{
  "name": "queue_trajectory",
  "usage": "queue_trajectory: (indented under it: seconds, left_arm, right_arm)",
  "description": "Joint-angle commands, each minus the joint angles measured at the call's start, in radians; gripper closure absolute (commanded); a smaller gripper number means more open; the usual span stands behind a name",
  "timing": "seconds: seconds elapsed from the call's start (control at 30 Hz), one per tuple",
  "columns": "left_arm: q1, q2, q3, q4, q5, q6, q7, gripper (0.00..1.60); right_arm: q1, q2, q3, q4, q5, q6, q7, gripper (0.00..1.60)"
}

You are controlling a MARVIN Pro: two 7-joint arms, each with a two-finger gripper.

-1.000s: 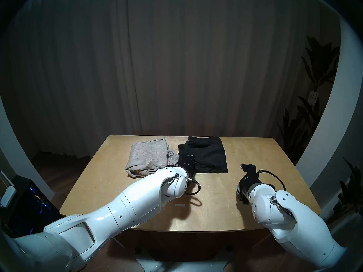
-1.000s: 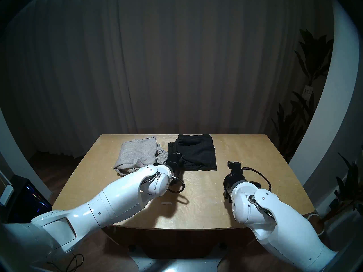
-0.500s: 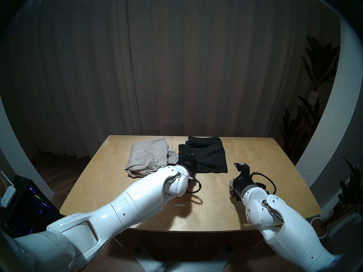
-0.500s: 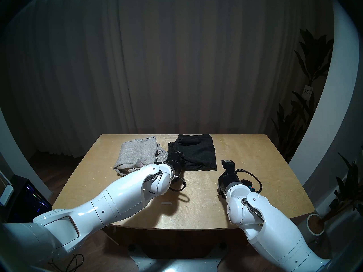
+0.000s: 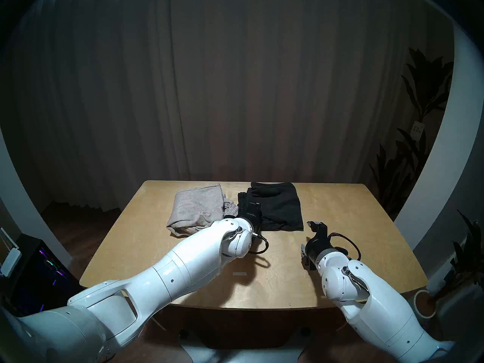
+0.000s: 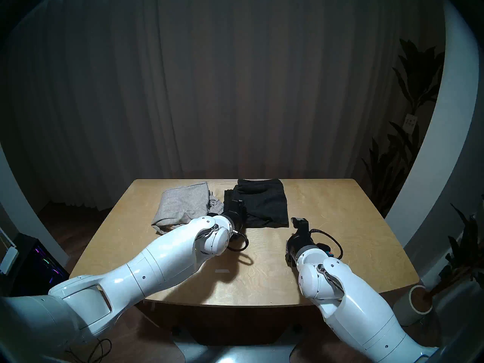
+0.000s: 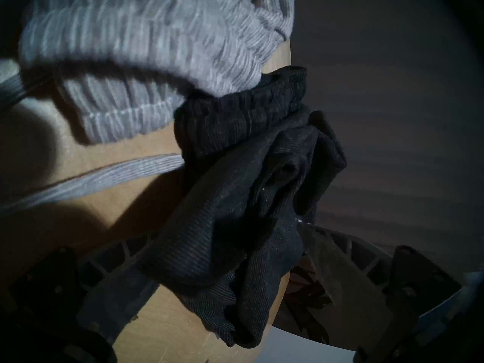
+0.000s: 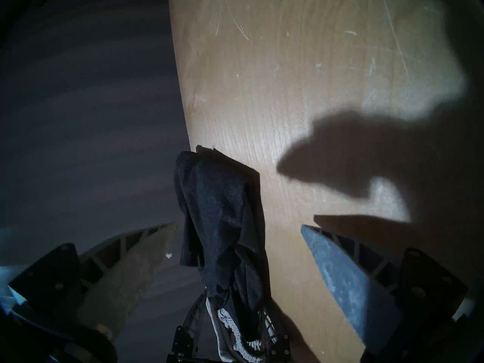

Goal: Fold pants twice and stack them

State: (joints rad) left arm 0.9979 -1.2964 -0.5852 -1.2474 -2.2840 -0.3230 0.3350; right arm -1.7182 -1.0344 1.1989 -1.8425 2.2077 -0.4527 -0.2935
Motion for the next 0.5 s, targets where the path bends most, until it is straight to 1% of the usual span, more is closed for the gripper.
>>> queue_trajectory:
  seconds: [0.0, 0.07, 0.1, 0.13, 0.27, 0.33, 0.37, 0.47]
  left_arm:
    - [-0.023, -0.022, -0.006, 0.051, -0.004, 0.028, -0.018, 0.0]
    - [-0.027, -0.024, -0.004, 0.057, -0.001, 0.03, -0.015, 0.0]
    - [-0.029, -0.029, -0.007, 0.068, -0.002, 0.038, -0.02, 0.0]
    - [-0.032, -0.03, -0.007, 0.072, -0.001, 0.041, -0.021, 0.0]
    - [-0.041, -0.038, -0.009, 0.094, -0.001, 0.058, -0.024, 0.0]
    - [-0.043, -0.04, -0.01, 0.101, -0.001, 0.063, -0.026, 0.0]
    - [-0.048, -0.046, -0.013, 0.117, -0.003, 0.074, -0.03, 0.0]
    - [-0.055, -0.053, -0.016, 0.14, -0.006, 0.093, -0.032, 0.0]
  right_arm:
    - [0.064, -0.039, -0.015, 0.016, -0.017, -0.017, 0.002, 0.0]
    - [0.071, -0.043, -0.018, 0.023, -0.017, -0.016, 0.001, 0.0]
    - [0.092, -0.048, -0.031, 0.036, -0.031, -0.031, -0.018, 0.0]
    - [0.1, -0.06, -0.03, 0.045, -0.022, -0.036, -0.026, 0.0]
    - [0.134, -0.071, -0.042, 0.076, -0.037, -0.054, -0.038, 0.0]
    - [0.14, -0.075, -0.041, 0.08, -0.031, -0.058, -0.049, 0.0]
    - [0.155, -0.076, -0.049, 0.095, -0.042, -0.057, -0.049, 0.0]
    - [0.175, -0.084, -0.053, 0.116, -0.041, -0.061, -0.064, 0.0]
